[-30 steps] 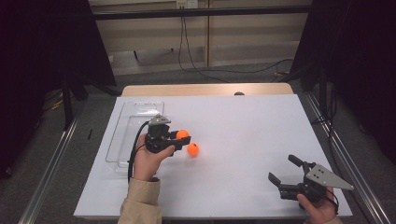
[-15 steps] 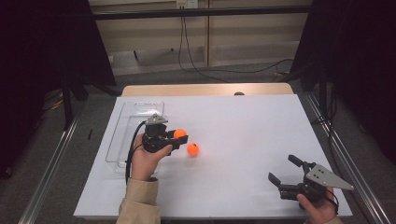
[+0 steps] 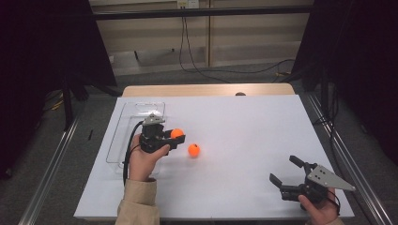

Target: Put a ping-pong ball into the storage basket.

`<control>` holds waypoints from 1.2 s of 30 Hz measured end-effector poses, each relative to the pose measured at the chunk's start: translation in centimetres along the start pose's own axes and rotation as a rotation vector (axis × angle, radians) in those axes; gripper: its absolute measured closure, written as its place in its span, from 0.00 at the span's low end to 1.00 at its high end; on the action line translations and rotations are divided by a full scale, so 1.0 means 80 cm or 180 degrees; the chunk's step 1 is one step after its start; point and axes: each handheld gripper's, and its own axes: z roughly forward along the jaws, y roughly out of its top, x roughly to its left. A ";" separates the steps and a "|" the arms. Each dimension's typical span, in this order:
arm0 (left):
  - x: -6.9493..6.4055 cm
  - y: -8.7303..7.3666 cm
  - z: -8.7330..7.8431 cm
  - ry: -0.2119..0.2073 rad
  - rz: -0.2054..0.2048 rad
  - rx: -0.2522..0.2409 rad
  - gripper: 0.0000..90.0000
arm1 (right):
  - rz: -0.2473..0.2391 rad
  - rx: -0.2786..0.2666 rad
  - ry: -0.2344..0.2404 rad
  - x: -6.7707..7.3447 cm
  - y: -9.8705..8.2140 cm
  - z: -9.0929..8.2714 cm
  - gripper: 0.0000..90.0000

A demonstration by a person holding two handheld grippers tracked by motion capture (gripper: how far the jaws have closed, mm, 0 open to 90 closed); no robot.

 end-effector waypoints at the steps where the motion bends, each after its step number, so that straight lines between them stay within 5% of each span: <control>1: 0.000 0.000 0.000 0.0010 0.0000 -0.0004 0.57 | 0.0000 0.0000 -0.0001 0.000 0.000 0.000 0.03; 36: 0.013 -0.001 -0.018 0.0176 -0.0011 -0.0076 0.57 | -0.0008 0.0001 0.0001 0.000 0.000 0.000 0.03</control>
